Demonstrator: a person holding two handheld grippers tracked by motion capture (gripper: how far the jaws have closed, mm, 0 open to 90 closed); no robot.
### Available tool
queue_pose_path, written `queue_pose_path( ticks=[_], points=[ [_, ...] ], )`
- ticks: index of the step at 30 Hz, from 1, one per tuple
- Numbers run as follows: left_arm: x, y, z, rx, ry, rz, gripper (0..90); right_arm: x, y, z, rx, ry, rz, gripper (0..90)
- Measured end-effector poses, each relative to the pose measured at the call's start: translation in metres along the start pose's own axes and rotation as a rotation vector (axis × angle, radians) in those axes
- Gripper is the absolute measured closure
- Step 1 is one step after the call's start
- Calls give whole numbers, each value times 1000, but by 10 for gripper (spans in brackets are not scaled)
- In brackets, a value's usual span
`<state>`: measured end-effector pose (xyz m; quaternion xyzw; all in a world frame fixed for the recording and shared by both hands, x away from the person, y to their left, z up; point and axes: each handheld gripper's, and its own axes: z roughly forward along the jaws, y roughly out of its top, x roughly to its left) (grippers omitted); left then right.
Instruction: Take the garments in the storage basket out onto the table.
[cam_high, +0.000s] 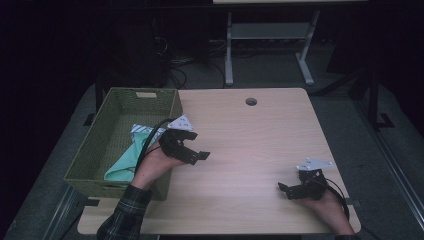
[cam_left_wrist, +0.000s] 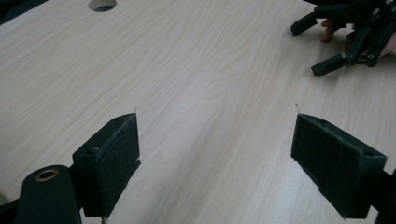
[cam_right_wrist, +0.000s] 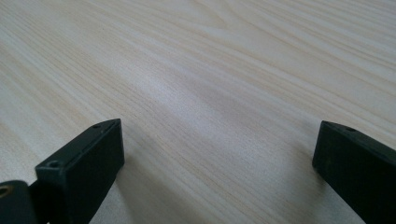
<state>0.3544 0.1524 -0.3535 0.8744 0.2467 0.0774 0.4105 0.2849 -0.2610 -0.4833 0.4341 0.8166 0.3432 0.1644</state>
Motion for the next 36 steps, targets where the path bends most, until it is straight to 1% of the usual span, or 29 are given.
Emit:
queue_pose_path(
  ticks=[6, 7, 12, 13, 18, 22, 23, 27, 28, 29, 30, 32, 36],
  points=[
    [5, -1, -7, 0, 26, -7, 147, 0, 0, 0, 0, 0, 0, 15],
    [5, -2, -8, -4, 30, -16, 147, 0, 0, 0, 0, 0, 0, 15],
    [11, -4, -15, -12, 51, -21, 148, 0, 0, 0, 0, 0, 0, 15],
    [11, -4, -17, -14, 54, -30, 148, 0, 0, 0, 0, 0, 0, 15],
    [16, -7, -24, -19, 68, -44, 148, 0, 0, 0, 0, 0, 0, 15],
    [19, -8, -30, -22, 74, -49, 149, 0, 0, 0, 0, 0, 0, 15],
    [20, -9, -31, -12, 75, -43, 149, 0, 0, 0, 0, 0, 0, 15],
    [22, -11, -34, -12, 79, -52, 150, 0, 0, 0, 0, 0, 0, 15],
    [23, -11, -35, -7, 81, -45, 157, 0, 0, 0, 0, 0, 0, 15],
    [23, -12, -36, -14, 82, -54, 168, 0, 0, 0, 0, 0, 0, 15],
    [25, -12, -37, -7, 82, -45, 168, 0, 0, 0, 0, 0, 0, 15],
    [26, -13, -40, -11, 88, -56, 168, 0, 0, 0, 0, 0, 0, 15],
    [29, -16, -45, -6, 101, -59, 168, 0, 0, 0, 0, 0, 0, 15]
  ],
)
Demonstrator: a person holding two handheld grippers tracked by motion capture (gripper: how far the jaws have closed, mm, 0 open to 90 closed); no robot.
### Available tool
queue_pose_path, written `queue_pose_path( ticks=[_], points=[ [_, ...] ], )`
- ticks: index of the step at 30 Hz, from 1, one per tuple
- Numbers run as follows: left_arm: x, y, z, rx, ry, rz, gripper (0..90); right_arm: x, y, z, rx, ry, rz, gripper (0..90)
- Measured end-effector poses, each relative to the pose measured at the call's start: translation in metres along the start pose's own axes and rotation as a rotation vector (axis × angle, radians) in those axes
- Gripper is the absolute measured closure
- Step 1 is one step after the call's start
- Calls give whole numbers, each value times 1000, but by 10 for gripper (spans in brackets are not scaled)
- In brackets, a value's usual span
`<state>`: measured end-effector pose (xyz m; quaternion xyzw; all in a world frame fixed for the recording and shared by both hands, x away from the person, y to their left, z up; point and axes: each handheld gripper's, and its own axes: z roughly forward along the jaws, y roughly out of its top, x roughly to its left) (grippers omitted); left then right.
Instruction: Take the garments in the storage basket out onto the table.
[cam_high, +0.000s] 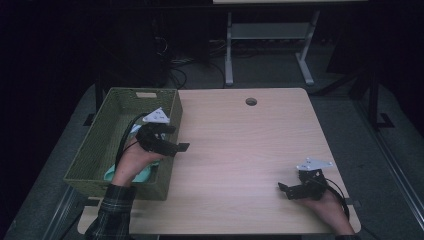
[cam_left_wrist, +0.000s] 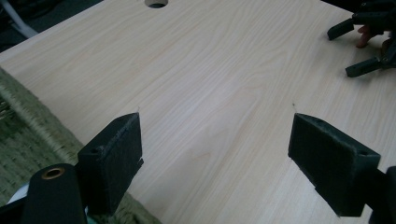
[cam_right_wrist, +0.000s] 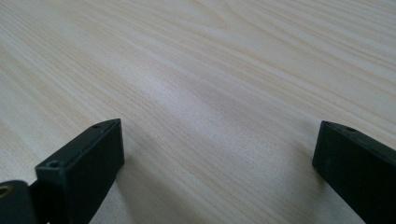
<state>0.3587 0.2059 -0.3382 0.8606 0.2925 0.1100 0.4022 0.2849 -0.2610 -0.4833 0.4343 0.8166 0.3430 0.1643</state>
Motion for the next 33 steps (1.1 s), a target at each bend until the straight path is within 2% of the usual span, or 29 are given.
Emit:
queue_pose_path(
  ticks=[8, 23, 33],
  points=[
    [8, -5, -8, -6, 28, -23, 170, 0, 0, 0, -1, 0, 2, 15],
    [22, -15, -22, 8, 70, -41, 202, 0, 0, 0, 0, 0, 0, 15],
    [34, -24, -35, 6, 123, -63, 216, 0, 0, 0, -1, 0, 1, 15]
  ],
)
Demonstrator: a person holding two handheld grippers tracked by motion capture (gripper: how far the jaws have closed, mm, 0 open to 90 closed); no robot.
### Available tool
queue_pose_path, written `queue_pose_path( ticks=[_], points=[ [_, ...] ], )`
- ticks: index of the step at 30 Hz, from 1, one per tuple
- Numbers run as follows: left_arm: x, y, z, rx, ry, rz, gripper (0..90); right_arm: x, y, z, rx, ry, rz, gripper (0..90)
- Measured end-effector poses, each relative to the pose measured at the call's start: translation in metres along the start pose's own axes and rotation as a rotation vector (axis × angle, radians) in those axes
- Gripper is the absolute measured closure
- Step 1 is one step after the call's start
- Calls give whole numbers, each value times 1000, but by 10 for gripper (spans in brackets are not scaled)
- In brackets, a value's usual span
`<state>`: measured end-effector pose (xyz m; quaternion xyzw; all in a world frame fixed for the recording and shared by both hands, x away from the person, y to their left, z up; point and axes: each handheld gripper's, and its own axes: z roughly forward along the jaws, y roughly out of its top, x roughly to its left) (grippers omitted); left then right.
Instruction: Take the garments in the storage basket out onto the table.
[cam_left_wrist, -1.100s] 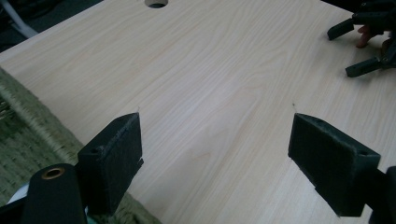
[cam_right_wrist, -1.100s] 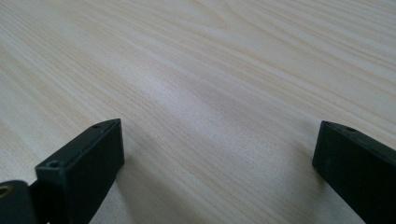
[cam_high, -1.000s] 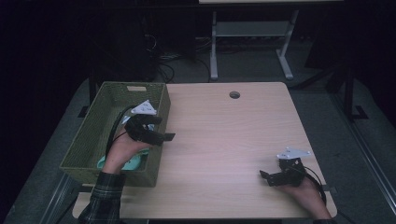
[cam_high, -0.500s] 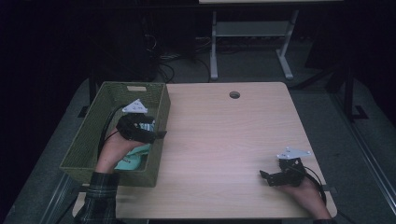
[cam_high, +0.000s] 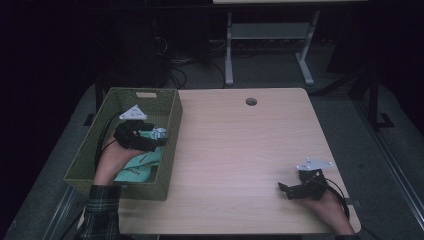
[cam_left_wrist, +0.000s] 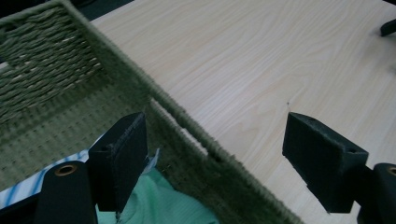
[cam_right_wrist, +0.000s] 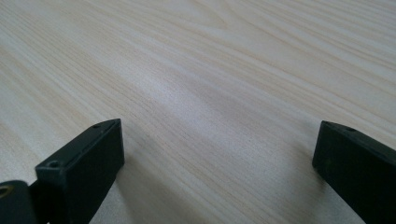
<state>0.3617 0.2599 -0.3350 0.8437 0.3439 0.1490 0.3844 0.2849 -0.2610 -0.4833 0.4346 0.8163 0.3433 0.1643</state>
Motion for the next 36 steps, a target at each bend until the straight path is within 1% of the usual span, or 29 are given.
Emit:
queue_pose_path(
  ticks=[2, 5, 6, 11, 16, 18, 20, 21, 22, 24, 25, 26, 28, 29, 32, 36],
  points=[
    [3, -2, -2, -3, 7, -7, 218, 0, 0, 0, 0, 0, 0, 15],
    [7, -4, -4, 2, 21, -4, 223, 0, 0, 0, 0, 0, 1, 15],
    [8, -5, -5, 4, 25, -12, 225, 0, 0, 0, 0, 0, 1, 15],
    [15, -11, -7, 15, 49, -16, 235, 0, 0, 0, 0, 0, 0, 15],
    [24, -18, -8, 24, 70, -38, 236, 0, 0, 0, 1, 0, 0, 15],
    [27, -21, -8, 17, 72, -53, 236, 0, 0, 0, 0, 0, 1, 15],
    [30, -24, -8, 25, 74, -50, 237, 0, 0, 0, 1, 0, -1, 15],
    [31, -26, -7, 21, 75, -56, 241, 0, 0, 0, 0, 0, 0, 15],
    [32, -28, -7, 24, 73, -64, 248, 0, 0, 0, 0, 0, 1, 15],
    [34, -30, -4, 35, 72, -67, 249, 0, 0, 0, 0, 0, 1, 15],
    [35, -31, -3, 42, 70, -58, 253, 0, 0, 0, 0, 0, 1, 15],
    [34, -33, -1, 41, 66, -67, 260, 0, 0, 0, 0, 0, 1, 15],
    [36, -35, 2, 50, 63, -71, 267, 0, 0, 0, 0, 0, 1, 15],
    [36, -37, 3, 55, 65, -74, 283, 0, 0, 0, 0, 0, 1, 15],
    [39, -41, 6, 71, 70, -81, 288, 0, 0, 0, 0, 0, 1, 15],
    [40, -45, 11, 72, 63, -86, 302, 0, 0, 0, 0, 0, 1, 15]
  ],
)
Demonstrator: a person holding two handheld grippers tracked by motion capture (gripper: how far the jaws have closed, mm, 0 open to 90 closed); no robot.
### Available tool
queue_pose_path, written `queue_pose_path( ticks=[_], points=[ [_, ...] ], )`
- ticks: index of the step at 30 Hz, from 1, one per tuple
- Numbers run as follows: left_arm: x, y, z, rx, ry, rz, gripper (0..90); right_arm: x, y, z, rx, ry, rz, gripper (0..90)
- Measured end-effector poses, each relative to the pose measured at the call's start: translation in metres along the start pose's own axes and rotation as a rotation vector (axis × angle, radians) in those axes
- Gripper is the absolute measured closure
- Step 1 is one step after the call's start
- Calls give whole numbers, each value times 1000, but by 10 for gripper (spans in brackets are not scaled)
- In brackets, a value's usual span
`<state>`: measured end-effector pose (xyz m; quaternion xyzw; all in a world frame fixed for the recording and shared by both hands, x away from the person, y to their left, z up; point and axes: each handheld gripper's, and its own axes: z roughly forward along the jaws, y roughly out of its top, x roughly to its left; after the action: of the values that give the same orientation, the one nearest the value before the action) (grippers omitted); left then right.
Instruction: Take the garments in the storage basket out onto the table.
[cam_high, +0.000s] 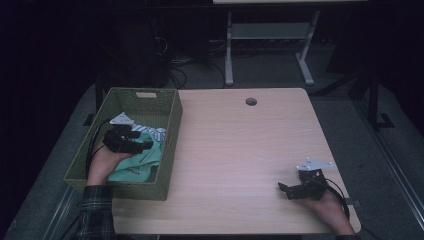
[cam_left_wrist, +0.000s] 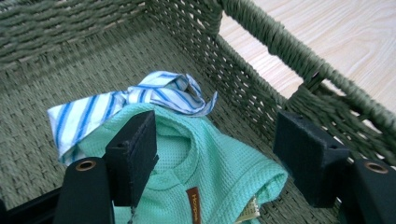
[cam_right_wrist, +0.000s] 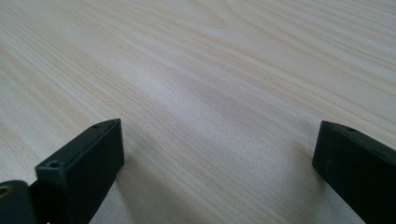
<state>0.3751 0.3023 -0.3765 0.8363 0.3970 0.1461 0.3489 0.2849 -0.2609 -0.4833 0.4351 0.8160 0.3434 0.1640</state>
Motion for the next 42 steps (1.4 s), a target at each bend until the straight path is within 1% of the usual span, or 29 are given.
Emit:
queue_pose_path(
  ticks=[5, 9, 10, 15, 16, 20, 25, 28, 31, 37, 38, 42],
  points=[
    [-2, -2, 7, 20, -10, 0, 309, 0, 0, 0, 0, 0, 0, 15],
    [-3, -3, 15, 55, -18, 11, 310, 0, 0, 0, 0, 0, 0, 15],
    [-4, -3, 17, 60, -22, 7, 310, 0, 0, 0, 0, 0, 0, 15],
    [-7, -4, 27, 117, -27, 28, 310, 0, 0, 0, 0, 0, 0, 15],
    [-8, -4, 29, 124, -29, 25, 310, 0, 0, 0, 0, 0, -1, 15],
    [-11, -5, 37, 173, -14, 43, 310, 0, 0, 0, 0, 0, -1, 15],
    [-12, -7, 44, 222, -12, 43, 309, 0, 0, 0, 0, 0, 0, 15],
    [-12, -8, 46, 237, -16, 34, 309, 0, 0, 0, 0, 0, -1, 15],
    [-11, -10, 49, 267, -20, 21, 308, 0, 0, 0, 0, 0, -1, 15],
    [-9, -15, 56, 354, -21, -2, 304, 0, 0, 0, 0, 0, -1, 15],
    [-9, -16, 57, 366, -18, 5, 304, 0, 0, 0, 0, 0, 0, 15],
    [-10, -17, 59, 382, -15, 3, 304, 0, 0, 0, 0, 0, -1, 15]
  ],
)
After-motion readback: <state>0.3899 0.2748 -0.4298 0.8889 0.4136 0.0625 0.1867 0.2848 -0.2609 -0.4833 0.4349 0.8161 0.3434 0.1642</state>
